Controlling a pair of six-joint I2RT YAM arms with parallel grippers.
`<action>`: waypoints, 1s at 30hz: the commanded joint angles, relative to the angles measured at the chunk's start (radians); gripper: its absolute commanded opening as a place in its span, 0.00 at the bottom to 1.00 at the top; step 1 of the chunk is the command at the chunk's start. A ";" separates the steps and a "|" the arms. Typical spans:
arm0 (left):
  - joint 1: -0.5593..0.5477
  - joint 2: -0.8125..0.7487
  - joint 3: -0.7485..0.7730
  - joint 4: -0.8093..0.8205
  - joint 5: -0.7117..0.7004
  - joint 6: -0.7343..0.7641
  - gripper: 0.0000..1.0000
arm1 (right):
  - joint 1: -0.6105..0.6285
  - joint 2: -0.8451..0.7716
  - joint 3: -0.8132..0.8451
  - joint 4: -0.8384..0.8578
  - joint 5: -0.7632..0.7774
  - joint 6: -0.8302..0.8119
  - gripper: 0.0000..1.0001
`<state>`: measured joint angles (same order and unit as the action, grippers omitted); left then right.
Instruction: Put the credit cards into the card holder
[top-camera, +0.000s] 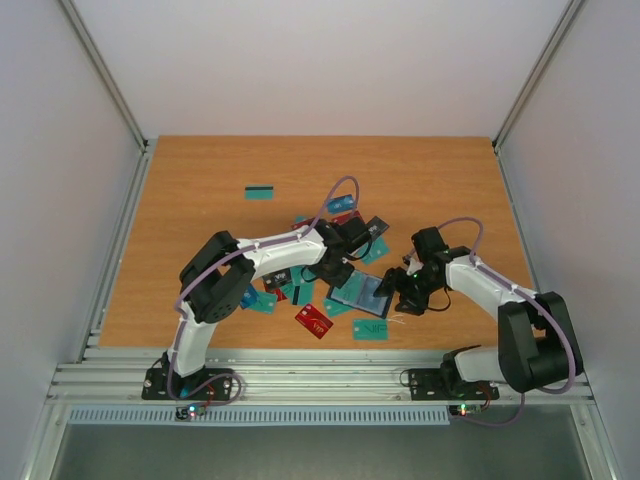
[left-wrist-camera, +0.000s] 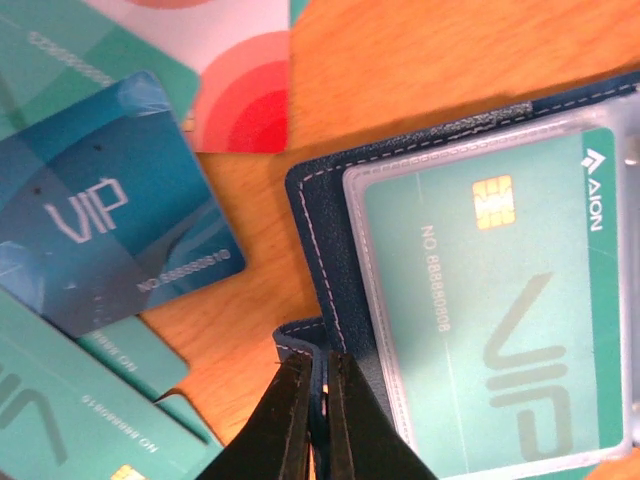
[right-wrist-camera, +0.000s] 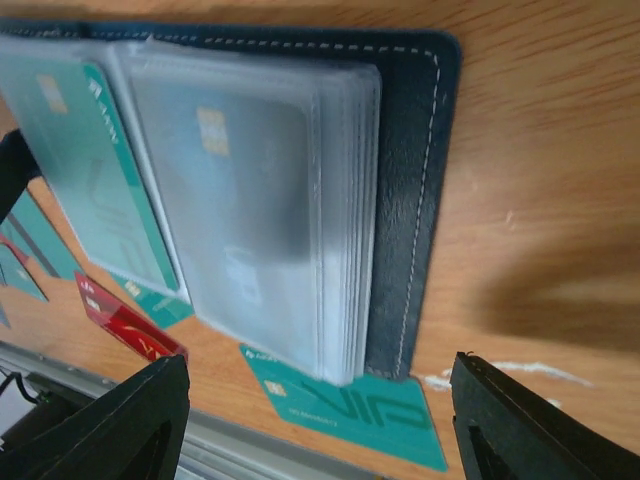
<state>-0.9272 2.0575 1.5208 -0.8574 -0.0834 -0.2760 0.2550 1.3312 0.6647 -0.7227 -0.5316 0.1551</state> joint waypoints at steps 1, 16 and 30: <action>-0.004 -0.016 -0.020 0.053 0.112 0.023 0.00 | -0.035 0.036 -0.039 0.108 -0.044 0.035 0.73; -0.004 0.042 0.005 0.053 0.239 0.060 0.00 | -0.069 0.041 -0.156 0.354 -0.185 0.085 0.69; -0.004 0.054 0.018 0.044 0.241 0.063 0.00 | -0.069 -0.098 -0.122 0.364 -0.300 0.131 0.65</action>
<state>-0.9184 2.0750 1.5188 -0.8391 0.0937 -0.2272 0.1833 1.2694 0.5152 -0.4294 -0.7509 0.2634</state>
